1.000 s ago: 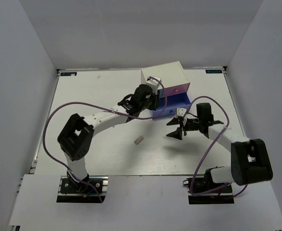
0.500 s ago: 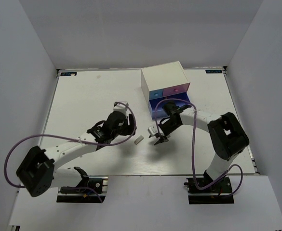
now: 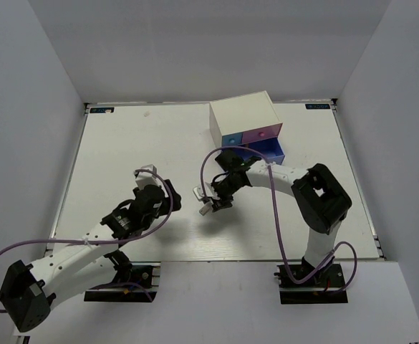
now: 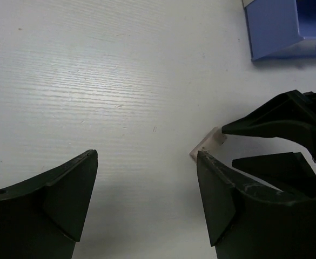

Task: Sort the stationery into containers
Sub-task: Pick up the stationery from the center of the board.

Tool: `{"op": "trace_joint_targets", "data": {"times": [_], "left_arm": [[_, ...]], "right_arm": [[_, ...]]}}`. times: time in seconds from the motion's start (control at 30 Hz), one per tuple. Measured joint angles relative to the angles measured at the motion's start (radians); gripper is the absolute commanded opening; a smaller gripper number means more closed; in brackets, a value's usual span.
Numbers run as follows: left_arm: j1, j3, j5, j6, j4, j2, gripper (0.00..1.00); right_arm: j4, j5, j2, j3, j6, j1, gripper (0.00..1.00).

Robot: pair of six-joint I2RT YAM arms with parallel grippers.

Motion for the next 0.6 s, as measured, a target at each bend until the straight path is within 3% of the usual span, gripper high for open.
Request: {"op": "trace_joint_targets", "data": {"times": [0.23, 0.3, 0.33, 0.37, 0.43, 0.47, 0.53, 0.6], "left_arm": [[0.0, -0.021, -0.028, -0.047, -0.058, -0.055, 0.84], [0.0, -0.027, -0.032, -0.056, -0.07, -0.07, 0.84], [0.0, -0.031, -0.033, -0.058, -0.073, -0.077, 0.84], [0.0, -0.032, -0.034, -0.062, -0.078, -0.085, 0.84], [0.0, -0.035, -0.036, -0.067, -0.083, -0.101, 0.84], [0.0, -0.039, -0.037, -0.068, -0.083, -0.108, 0.84], [0.0, -0.045, -0.039, -0.071, -0.087, -0.12, 0.84], [0.0, -0.05, -0.039, -0.072, -0.089, -0.126, 0.84]], "right_arm": [[-0.045, 0.051, 0.095, 0.105, 0.005, 0.033, 0.53], [-0.069, 0.064, 0.109, 0.114, -0.013, 0.043, 0.47], [-0.083, 0.07, 0.114, 0.114, -0.021, 0.048, 0.42], [-0.098, 0.078, 0.117, 0.114, -0.031, 0.053, 0.31], [-0.118, 0.085, 0.119, 0.115, -0.049, 0.058, 0.19], [-0.128, 0.088, 0.119, 0.12, -0.053, 0.059, 0.08], [-0.141, 0.084, 0.119, 0.125, -0.067, 0.058, 0.01], [-0.158, 0.077, 0.114, 0.129, -0.064, 0.057, 0.0]]}}
